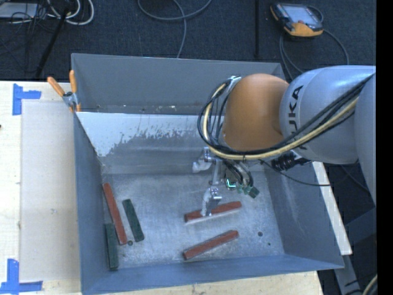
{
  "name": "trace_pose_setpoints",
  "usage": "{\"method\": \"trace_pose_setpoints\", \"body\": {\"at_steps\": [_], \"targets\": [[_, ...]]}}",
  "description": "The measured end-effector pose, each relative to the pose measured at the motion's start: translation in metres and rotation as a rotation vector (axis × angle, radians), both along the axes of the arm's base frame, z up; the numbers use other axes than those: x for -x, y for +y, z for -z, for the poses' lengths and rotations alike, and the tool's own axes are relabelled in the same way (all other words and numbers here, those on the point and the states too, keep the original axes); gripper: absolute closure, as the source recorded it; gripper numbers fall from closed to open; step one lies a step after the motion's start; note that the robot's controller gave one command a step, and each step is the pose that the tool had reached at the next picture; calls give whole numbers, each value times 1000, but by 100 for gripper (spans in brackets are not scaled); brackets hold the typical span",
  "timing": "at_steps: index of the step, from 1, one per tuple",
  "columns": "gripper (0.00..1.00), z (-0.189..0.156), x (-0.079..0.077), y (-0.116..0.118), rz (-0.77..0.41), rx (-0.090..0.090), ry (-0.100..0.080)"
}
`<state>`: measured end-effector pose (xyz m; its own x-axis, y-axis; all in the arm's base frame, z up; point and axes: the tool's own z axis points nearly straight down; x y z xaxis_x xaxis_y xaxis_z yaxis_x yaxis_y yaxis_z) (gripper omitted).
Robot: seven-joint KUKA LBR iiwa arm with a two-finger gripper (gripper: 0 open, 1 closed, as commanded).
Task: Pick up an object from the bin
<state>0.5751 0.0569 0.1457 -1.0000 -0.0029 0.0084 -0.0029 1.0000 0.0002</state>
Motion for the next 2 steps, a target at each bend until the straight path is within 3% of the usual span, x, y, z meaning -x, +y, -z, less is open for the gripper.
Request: {"method": "trace_pose_setpoints", "body": {"at_steps": [1, 2], "targets": [[0, -4, -2, 0, 1, 0, -8], [100, 69, 27, -19, 130, -2, -19]]}}
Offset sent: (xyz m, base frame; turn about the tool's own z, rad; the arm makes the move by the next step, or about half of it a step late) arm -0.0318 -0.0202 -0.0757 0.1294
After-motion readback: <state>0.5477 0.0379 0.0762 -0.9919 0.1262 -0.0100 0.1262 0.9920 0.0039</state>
